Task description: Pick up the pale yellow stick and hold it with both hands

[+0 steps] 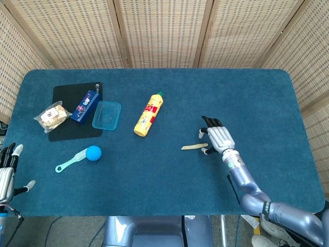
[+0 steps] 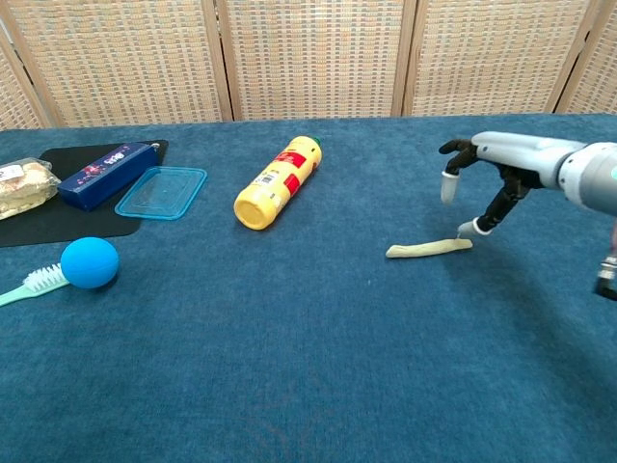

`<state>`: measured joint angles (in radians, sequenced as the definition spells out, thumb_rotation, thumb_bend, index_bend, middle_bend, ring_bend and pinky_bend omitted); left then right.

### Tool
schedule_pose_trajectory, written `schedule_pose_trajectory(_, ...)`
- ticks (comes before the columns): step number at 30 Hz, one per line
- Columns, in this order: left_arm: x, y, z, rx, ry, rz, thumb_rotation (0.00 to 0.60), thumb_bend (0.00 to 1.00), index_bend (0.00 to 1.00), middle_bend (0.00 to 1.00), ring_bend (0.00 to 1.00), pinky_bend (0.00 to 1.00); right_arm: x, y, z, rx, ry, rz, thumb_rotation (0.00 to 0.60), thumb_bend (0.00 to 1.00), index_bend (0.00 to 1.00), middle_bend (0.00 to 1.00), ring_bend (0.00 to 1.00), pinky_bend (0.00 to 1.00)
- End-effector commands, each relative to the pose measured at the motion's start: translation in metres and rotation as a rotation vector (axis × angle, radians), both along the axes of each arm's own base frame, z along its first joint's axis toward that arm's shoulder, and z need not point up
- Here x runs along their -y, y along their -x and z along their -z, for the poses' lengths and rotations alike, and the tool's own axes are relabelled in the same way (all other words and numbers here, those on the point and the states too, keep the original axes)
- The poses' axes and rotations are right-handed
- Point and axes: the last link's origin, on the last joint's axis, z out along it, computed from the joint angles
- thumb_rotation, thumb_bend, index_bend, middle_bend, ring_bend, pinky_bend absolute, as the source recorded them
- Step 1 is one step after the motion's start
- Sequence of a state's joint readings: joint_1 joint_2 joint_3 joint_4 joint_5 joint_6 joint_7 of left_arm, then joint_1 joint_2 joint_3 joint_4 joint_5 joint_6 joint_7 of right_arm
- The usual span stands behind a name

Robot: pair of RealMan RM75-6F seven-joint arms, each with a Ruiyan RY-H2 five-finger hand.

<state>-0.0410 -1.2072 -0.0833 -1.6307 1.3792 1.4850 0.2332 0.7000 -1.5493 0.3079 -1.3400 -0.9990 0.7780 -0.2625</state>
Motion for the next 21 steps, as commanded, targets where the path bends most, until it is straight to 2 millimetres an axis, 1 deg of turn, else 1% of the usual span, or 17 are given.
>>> schedule_pose_trajectory(1,0.000,0.001,0.000,-0.003,0.000,-0.004,0.600,0.00,0.00,0.00,0.00,0.00,0.004,-0.001,0.017,-0.021,-0.030,0.010,0.600,0.38,0.48,0.00,0.00,0.00)
schedule_pose_trajectory(7,-0.001,0.002,0.001,-0.004,0.002,-0.014,0.600,0.00,0.00,0.00,0.00,0.00,0.008,0.002,0.029,-0.052,-0.043,0.011,0.600,0.46,0.48,0.00,0.00,0.00)
schedule_pose_trajectory(13,-0.002,0.002,0.002,-0.004,0.008,-0.014,0.600,0.00,0.00,0.00,0.00,0.00,0.007,0.004,0.032,-0.065,-0.054,0.013,0.600,0.46,0.49,0.00,0.00,0.00)
schedule_pose_trajectory(21,-0.001,0.002,0.001,0.004,0.011,-0.012,0.600,0.00,0.00,0.00,0.00,0.00,0.005,0.012,0.036,-0.091,-0.060,0.023,0.600,0.47,0.49,0.00,0.00,0.00)
